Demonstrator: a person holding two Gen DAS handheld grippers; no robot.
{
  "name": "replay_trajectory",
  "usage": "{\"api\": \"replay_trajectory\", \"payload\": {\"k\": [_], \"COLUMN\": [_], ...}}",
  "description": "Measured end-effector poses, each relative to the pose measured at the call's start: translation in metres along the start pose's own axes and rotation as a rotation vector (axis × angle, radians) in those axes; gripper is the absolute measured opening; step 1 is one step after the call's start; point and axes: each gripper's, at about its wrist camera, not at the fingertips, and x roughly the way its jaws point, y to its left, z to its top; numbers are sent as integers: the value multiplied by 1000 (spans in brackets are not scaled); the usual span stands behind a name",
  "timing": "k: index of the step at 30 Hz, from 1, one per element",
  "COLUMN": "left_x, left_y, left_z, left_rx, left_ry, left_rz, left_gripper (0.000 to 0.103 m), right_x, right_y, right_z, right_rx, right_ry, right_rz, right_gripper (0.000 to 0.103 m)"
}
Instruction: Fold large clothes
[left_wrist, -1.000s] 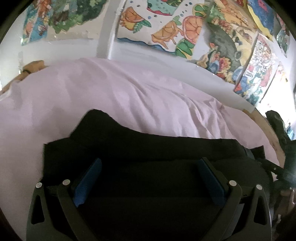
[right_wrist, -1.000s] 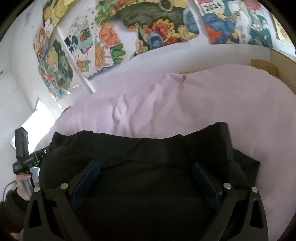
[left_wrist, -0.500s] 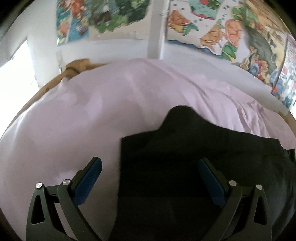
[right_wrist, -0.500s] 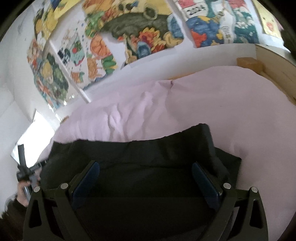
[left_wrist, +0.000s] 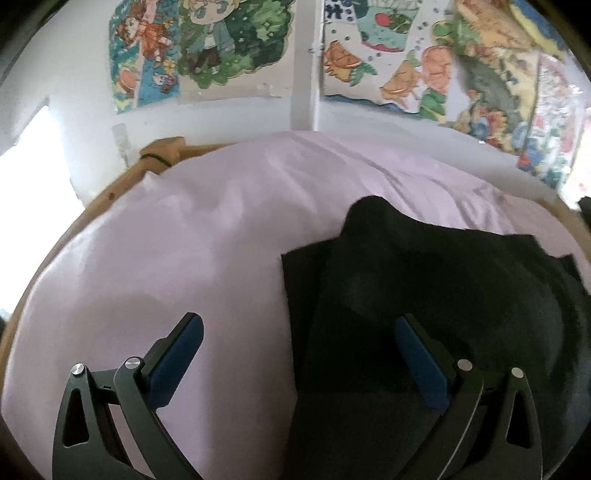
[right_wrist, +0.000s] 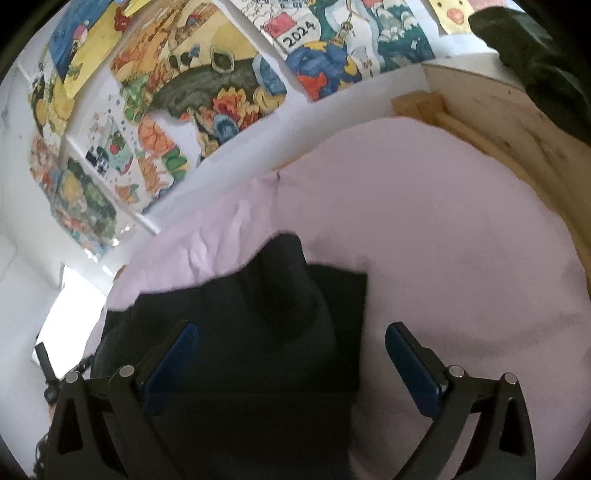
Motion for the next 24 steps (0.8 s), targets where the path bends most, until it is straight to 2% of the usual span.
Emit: {"api": "replay_trajectory", "payload": {"k": [4, 9, 10, 13, 16, 24], "left_x": [-1, 5, 8, 15, 22, 34], "left_y": [14, 20, 19, 10, 8, -1], "left_z": [-8, -15, -16, -19, -17, -18], "left_rx": [-15, -27, -20, 1, -2, -3], "left_ry": [49, 112, 126, 167, 188, 260], "left_rz": [-143, -305, -329, -379, -385, -450], "left_gripper": [102, 102, 102, 102, 102, 102], "right_x": [-2, 4, 5, 13, 22, 39], "right_y": [-6, -3, -1, -1, -6, -13], "right_z": [-13, -26, -28, -33, -37, -43], "right_rx": [-42, -128, -148, -193, -191, -121], "right_ry": [72, 158, 169, 192, 213, 300], "right_rz": [60, 188, 187, 174, 187, 333], "right_gripper": [103, 103, 103, 103, 103, 103]}}
